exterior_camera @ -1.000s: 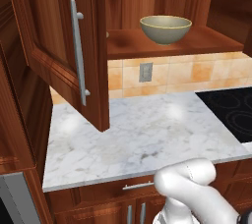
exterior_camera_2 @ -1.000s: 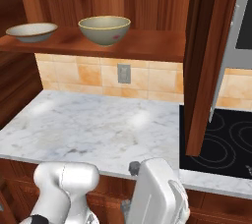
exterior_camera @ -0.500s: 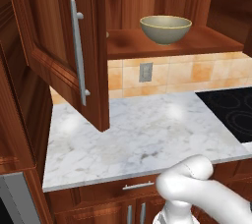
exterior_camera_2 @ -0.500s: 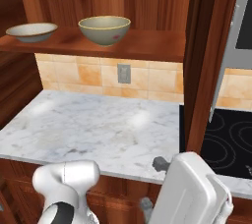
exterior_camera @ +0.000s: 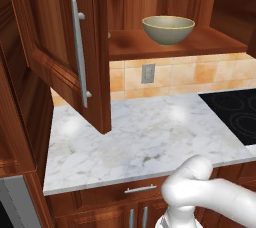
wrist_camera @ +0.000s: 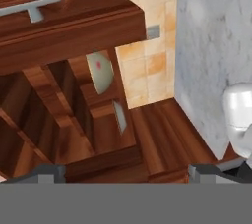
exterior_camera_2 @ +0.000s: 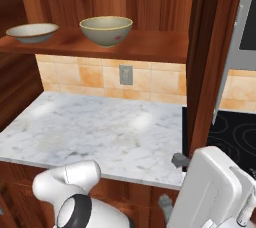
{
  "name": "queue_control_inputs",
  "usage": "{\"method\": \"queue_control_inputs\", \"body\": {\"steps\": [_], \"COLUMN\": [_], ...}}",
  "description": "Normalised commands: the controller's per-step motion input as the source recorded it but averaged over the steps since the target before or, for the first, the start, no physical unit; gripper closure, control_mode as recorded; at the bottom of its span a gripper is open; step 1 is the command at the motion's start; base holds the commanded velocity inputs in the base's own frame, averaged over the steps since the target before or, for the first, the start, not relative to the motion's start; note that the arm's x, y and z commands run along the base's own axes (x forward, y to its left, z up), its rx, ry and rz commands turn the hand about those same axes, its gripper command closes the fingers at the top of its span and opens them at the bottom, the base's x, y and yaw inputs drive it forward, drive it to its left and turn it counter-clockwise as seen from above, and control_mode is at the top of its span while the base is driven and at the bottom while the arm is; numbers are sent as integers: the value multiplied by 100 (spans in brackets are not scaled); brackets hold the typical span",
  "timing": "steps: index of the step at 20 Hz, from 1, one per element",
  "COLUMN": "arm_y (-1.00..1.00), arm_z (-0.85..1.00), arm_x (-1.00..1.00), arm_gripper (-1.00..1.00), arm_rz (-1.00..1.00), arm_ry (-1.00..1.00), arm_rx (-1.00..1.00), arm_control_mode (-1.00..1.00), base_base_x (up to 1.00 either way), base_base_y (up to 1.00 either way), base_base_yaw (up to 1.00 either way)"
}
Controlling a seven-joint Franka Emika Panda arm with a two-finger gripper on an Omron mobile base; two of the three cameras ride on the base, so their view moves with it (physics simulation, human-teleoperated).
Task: Open the cabinet. Pick the bowls from the counter and place them in the cabinet. Then close the cabinet.
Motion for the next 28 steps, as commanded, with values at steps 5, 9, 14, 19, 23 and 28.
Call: {"method": "queue_control_inputs", "body": {"steps": [5, 9, 14, 19, 23, 28], "arm_y": [-12, -8, -1, -2, -14, -20], "arm_z": [-14, -56, -100, -53, 9, 27], "arm_x": [34, 21, 0, 1, 23, 13], "arm_gripper": [-100, -100, -100, -100, -100, -100], "arm_rz": [1, 2, 3, 5, 4, 5], "arm_ry": [0, -2, -19, -25, 0, 2], "arm_rx": [0, 0, 0, 1, 5, 5], "arm_control_mode": [-100, -100, -100, -100, -100, -100], "base_base_x": [0, 0, 0, 0, 0, 0], "base_base_y": [0, 0, 0, 0, 0, 0], "base_base_yaw": [0, 0, 0, 0, 0, 0]}}
